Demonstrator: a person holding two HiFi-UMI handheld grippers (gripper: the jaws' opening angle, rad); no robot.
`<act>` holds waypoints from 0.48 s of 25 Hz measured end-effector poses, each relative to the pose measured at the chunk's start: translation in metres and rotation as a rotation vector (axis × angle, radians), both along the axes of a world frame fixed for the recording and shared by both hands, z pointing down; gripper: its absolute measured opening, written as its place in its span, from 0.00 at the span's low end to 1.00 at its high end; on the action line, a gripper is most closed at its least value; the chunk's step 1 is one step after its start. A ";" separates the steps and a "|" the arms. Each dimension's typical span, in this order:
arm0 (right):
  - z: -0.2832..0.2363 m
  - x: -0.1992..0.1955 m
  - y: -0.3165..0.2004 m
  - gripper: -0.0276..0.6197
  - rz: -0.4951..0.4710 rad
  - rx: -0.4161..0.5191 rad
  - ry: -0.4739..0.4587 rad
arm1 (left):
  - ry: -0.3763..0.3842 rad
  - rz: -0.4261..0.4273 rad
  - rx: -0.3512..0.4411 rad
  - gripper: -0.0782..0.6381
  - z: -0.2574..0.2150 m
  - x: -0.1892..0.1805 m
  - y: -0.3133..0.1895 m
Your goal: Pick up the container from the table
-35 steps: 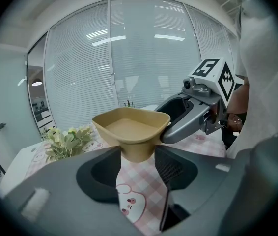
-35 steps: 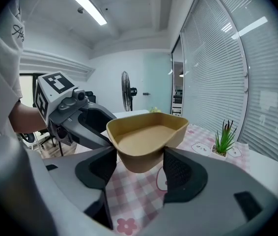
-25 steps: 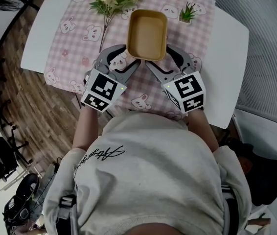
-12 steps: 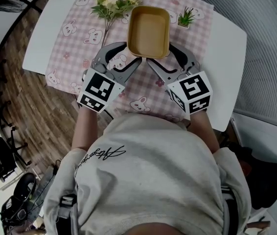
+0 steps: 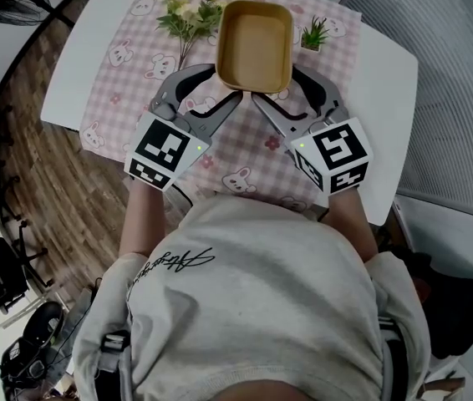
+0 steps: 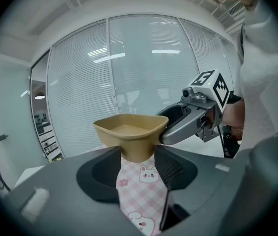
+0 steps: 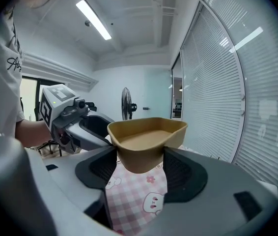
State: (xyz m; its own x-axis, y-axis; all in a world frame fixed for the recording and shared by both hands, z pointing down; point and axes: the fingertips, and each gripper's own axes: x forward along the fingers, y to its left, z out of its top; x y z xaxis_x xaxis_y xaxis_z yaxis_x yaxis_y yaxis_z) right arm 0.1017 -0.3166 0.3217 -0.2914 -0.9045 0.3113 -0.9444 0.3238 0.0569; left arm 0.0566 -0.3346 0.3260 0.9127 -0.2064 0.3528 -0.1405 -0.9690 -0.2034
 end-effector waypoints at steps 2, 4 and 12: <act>-0.005 0.000 0.000 0.50 0.001 0.007 -0.001 | 0.014 0.004 -0.002 0.40 -0.005 0.000 0.000; -0.010 -0.001 0.000 0.50 0.001 0.013 0.000 | 0.022 0.006 0.000 0.40 -0.010 -0.001 0.000; -0.028 0.001 -0.001 0.50 0.008 0.045 -0.001 | 0.040 0.005 0.036 0.40 -0.029 0.000 -0.001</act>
State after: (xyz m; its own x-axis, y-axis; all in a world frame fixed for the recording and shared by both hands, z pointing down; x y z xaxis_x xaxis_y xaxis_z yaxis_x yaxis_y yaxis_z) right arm 0.1023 -0.3175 0.2933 -0.2841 -0.9200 0.2699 -0.9471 0.3131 0.0703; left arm 0.0568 -0.3360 0.2974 0.9272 -0.2132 0.3081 -0.1440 -0.9619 -0.2322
